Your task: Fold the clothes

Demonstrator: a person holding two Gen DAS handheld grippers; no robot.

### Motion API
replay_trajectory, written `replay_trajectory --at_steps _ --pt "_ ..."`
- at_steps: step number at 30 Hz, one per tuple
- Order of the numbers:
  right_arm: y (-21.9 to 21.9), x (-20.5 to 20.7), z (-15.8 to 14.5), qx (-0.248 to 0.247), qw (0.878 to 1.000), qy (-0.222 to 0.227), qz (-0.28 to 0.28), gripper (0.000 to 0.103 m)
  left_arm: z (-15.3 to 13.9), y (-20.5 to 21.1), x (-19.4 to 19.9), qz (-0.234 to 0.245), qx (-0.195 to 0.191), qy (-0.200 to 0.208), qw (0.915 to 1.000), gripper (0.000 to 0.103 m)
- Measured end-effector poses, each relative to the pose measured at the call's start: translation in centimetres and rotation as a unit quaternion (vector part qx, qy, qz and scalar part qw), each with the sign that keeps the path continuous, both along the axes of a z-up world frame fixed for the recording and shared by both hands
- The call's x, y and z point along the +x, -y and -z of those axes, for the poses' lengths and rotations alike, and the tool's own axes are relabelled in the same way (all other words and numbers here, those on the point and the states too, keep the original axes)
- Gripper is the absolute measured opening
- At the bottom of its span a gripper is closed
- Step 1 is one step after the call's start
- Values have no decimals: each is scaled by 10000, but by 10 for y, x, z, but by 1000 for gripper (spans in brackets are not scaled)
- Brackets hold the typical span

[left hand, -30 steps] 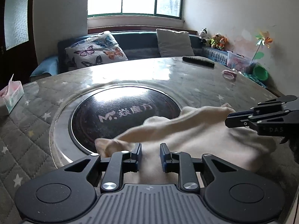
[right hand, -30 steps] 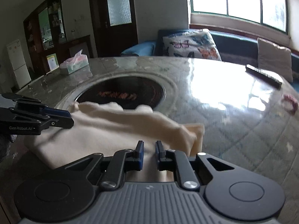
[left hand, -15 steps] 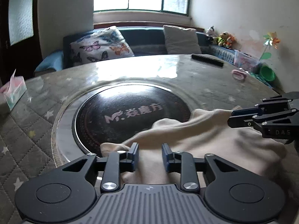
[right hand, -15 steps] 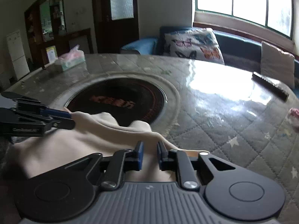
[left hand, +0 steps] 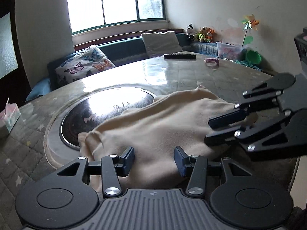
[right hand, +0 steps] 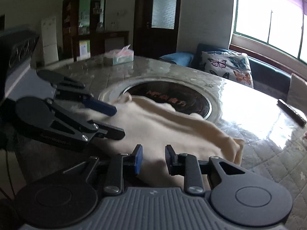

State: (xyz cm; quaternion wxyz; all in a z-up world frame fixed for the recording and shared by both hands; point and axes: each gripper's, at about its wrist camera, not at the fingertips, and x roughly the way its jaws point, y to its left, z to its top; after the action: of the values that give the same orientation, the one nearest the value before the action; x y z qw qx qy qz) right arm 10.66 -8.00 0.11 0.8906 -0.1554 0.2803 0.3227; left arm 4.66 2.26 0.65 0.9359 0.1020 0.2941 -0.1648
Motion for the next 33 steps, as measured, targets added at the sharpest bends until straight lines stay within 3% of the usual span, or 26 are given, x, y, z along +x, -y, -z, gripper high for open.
replay_trajectory --at_steps 3,9,14,19,23,27,33 --pt "0 -2 6 42 10000 56 44 24 0 -1 0 -35 -13 28 10000 50" --pt "16 -11 -9 145 9995 120 240 24 -1 -2 -1 -44 -16 41 10000 51" --pt "39 -8 2 229 9977 -248 586 24 -3 -4 0 -72 -70 15 9999 52" --pt "49 -6 -11 439 9966 -249 648 26 -13 -14 -4 -214 -303 85 9993 67" --pt "54 5 -1 524 9940 -553 787 27 -17 -27 -6 -469 -476 70 9977 76" --pt "52 1 -7 536 9947 -462 745 33 -22 -43 -13 -689 -622 122 9956 99" --pt "31 -3 -20 398 9983 -241 337 46 -31 -68 -15 -1139 -779 146 9903 103"
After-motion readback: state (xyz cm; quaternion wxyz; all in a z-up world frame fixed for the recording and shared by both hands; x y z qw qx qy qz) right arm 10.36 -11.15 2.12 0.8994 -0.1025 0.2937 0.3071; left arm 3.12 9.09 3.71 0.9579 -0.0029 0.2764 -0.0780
